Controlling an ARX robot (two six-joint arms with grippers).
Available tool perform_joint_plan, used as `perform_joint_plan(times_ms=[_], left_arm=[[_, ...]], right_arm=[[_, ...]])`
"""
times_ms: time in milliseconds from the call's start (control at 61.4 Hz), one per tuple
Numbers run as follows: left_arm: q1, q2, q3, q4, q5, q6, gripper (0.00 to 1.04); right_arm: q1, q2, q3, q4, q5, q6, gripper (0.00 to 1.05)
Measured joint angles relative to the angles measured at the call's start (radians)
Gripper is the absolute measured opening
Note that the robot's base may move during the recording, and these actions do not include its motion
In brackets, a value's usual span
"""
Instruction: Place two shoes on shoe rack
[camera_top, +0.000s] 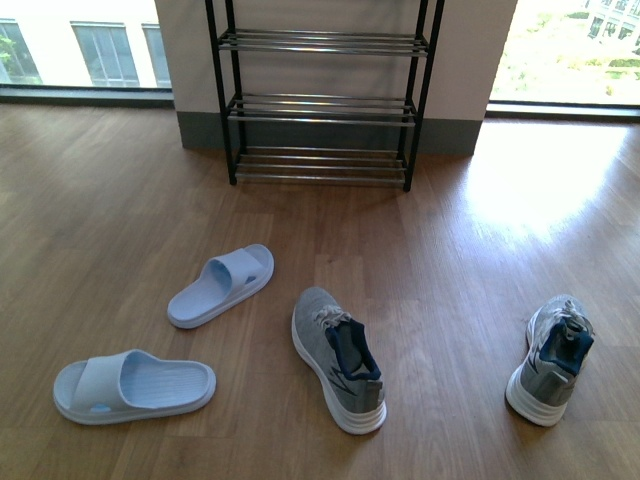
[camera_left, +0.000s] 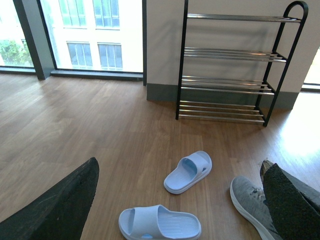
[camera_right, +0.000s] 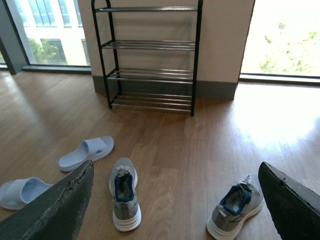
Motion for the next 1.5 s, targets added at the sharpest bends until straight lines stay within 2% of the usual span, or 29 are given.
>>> perform_joint_plan(times_ms=[1123,1156,1205,1221,1351,1498], left_arm=[[0.0,0.0,0.0,0.0,0.0,0.0,0.95],[0.0,0.0,0.0,0.0,0.0,0.0,0.95],[0.0,0.0,0.0,0.0,0.0,0.0,0.95],[0.0,0.0,0.0,0.0,0.0,0.0,0.95],[0.0,0.0,0.0,0.0,0.0,0.0,0.95],[0.0,0.0,0.0,0.0,0.0,0.0,0.95]], right_arm=[[0.0,0.0,0.0,0.0,0.0,0.0,0.96],[0.01,0.006,0.002,-0.007,0.037,0.016,0.96],[0.033,0.068,0.004,-0.003,0.193,0.076,0.96],[0.027,0.094,0.005,0.008,0.203,0.087,0.96],[-0.067,0.436,0.07,0.156,0.114,0.107,0.96],[-0.169,0.903,0.166,0.405,0.044,0.078,0.96]])
